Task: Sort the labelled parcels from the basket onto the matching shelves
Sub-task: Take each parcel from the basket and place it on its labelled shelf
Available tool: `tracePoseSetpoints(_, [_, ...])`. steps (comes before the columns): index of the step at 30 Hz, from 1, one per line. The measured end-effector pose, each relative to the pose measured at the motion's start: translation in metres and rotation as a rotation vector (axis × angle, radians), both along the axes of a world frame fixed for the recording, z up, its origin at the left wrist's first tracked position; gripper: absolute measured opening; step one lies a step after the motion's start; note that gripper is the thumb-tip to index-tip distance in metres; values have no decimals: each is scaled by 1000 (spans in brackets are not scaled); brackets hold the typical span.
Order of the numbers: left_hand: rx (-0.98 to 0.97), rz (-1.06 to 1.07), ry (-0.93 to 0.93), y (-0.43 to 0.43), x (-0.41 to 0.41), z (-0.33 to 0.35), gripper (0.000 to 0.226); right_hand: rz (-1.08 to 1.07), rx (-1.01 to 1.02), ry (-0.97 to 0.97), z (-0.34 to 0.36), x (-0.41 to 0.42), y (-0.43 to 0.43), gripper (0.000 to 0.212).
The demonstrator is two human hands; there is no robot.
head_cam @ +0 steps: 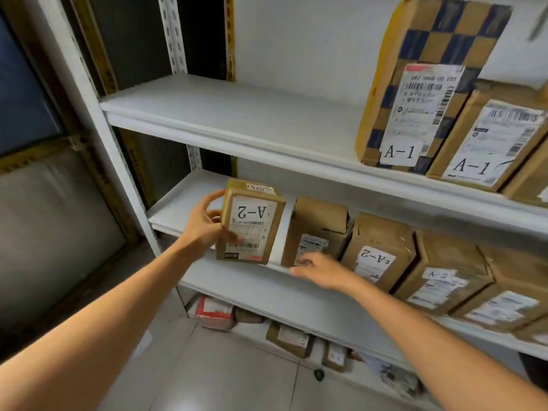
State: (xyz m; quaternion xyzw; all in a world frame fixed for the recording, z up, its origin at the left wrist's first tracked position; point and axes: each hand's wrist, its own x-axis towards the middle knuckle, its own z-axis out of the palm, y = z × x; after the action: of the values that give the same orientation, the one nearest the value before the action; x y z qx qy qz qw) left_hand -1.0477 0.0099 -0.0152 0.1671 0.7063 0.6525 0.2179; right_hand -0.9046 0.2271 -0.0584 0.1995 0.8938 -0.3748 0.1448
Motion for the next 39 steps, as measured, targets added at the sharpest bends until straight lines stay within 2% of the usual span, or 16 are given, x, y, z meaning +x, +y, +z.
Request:
tracePoseSetpoints(4, [-15, -12, -70, 17, -17, -31, 93, 4, 60, -18, -8, -2, 0, 61])
tracePoseSetpoints(10, [-128, -57, -68, 54, -58, -68, 84, -10, 147, -15, -16, -2, 0, 59])
tracePoseSetpoints(13, [-131, -57, -52, 68, -81, -89, 76, 21, 185, -39, -22, -5, 1, 61])
tracePoseSetpoints(17, [-134, -140, -12, 86, -104, -115, 80, 9, 195, -45, -31, -9, 5, 64])
tracePoseSetpoints(21, [-151, -217, 41, 89, -107, -142, 73, 16, 194, -56, -35, -13, 7, 64])
tracePoseSetpoints(24, [-215, -226, 113, 89, -104, -152, 62, 16, 178, -53, -35, -19, 8, 63])
tracePoseSetpoints(28, [-349, -201, 202, 97, -103, -153, 62, 35, 174, -57, -39, -27, 10, 64])
tracePoseSetpoints(30, [-423, -190, 210, 95, -99, -154, 69, 48, 168, -67, -41, -29, 10, 64])
tracePoseSetpoints(33, [-590, -157, 90, 76, -88, -152, 95, 97, 182, -98, -44, -32, 9, 67])
tracePoseSetpoints(35, [-666, -183, 76, 57, -80, -144, 88, 101, 147, -110, -44, -36, 9, 68])
tracePoseSetpoints(39, [-809, -256, 203, 20, -64, -109, 62, -14, -70, -85, -37, -47, 5, 57])
